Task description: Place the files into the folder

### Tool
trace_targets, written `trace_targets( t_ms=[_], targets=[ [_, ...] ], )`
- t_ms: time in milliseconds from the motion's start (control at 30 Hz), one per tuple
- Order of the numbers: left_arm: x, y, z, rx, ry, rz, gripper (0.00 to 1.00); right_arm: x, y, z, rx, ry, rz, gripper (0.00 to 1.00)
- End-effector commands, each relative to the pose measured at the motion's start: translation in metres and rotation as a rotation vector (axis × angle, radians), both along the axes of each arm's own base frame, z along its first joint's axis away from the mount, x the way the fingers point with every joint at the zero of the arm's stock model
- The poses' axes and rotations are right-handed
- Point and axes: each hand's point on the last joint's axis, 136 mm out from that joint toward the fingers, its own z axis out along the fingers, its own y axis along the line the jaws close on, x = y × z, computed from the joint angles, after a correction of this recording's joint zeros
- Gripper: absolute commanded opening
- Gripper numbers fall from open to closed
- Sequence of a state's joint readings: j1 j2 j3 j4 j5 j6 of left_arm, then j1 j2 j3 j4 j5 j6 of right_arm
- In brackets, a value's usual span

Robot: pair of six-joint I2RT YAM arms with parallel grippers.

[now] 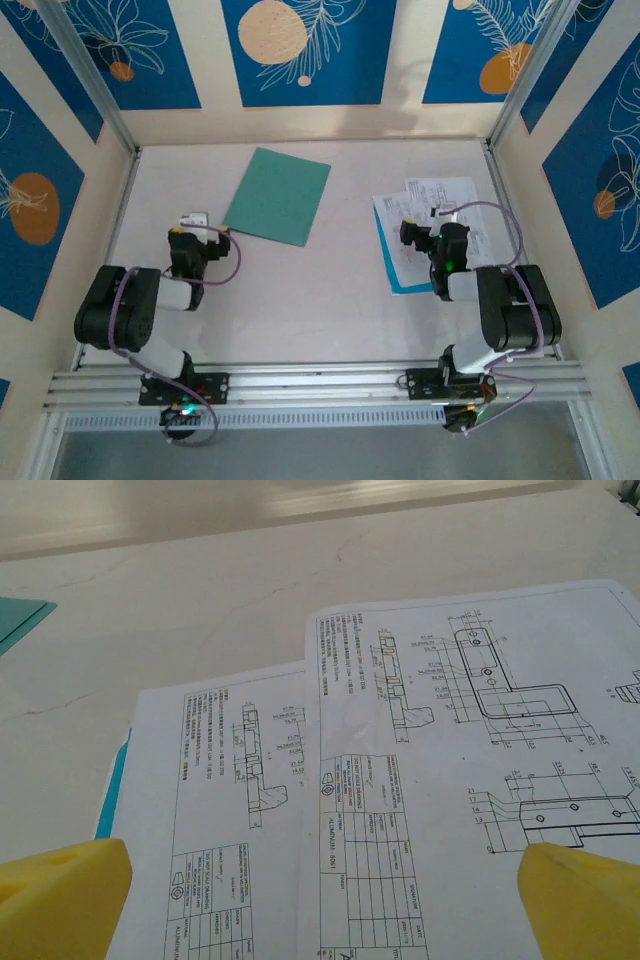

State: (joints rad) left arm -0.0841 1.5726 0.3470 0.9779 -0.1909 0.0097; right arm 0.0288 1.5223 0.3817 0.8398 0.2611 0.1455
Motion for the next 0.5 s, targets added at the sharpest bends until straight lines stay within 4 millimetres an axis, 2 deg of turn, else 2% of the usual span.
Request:
trace_targets(
  t_ms=[0,467],
  targets=[
    [0.0017,0.0005,0.0057,0.000,-0.015,-0.007,1.00,0.0047,0.0007,0.0075,-0.001,-0.021,0.017,0.99],
    [0.0027,-0.0014,0.0055,0.001,-0.010,-0.019,1.00,0.0046,0.0010,0.0071,0.003,-0.019,0.020,0.99]
  ],
)
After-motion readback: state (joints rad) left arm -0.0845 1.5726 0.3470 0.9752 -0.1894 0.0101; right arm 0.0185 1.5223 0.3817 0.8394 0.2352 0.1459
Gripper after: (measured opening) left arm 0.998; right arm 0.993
